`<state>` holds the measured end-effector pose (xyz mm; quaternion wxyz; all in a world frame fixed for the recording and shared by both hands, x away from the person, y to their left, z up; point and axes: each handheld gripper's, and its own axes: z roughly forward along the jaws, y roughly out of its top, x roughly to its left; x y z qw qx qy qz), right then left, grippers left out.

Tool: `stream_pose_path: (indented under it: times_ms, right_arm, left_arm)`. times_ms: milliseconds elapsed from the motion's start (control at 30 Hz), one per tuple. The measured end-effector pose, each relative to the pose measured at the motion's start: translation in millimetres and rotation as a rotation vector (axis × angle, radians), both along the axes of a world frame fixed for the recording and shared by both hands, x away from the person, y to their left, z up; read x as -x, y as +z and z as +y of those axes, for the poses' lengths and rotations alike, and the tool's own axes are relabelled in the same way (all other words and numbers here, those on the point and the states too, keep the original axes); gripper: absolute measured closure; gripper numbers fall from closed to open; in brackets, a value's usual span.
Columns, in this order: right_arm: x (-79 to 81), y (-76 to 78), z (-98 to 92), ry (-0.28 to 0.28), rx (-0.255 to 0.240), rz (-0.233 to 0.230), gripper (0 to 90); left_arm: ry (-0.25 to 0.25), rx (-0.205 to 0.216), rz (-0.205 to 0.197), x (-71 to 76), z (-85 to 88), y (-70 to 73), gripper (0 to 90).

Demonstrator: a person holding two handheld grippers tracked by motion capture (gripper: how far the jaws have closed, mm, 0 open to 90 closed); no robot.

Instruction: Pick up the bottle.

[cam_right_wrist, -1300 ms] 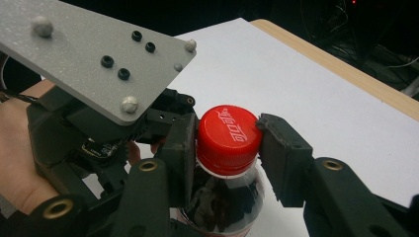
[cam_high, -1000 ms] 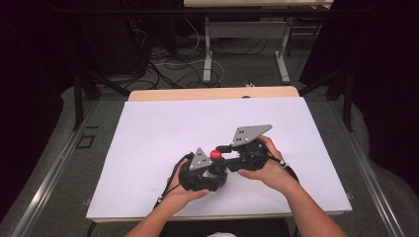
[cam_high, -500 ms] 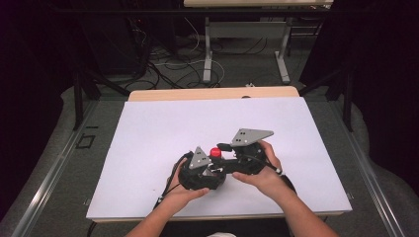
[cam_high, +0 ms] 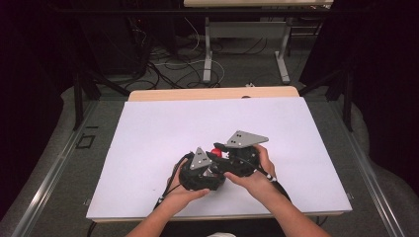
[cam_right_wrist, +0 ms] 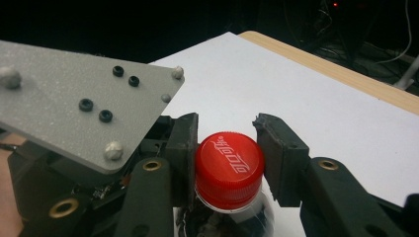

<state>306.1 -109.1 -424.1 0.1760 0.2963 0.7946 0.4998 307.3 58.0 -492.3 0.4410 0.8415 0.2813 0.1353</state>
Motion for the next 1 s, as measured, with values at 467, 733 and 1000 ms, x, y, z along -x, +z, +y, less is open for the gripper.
stream_pose_path:
  times_ms: [467,733,1000]
  right_arm:
    - [-41.5,10.0,-22.5,0.543,0.074,0.014,61.6]
    - [-28.0,16.2,-17.8,0.403,0.096,-0.013,50.4]
    - [-10.6,17.1,-6.7,0.153,0.083,-0.018,56.0]
  left_arm:
    - [-0.07,0.006,0.001,3.9,-1.5,1.6,30.1]
    - [-0.033,0.01,0.003,1.0,1.2,3.4,30.0]
    - [0.003,0.018,0.011,-1.2,2.9,2.7,29.9]
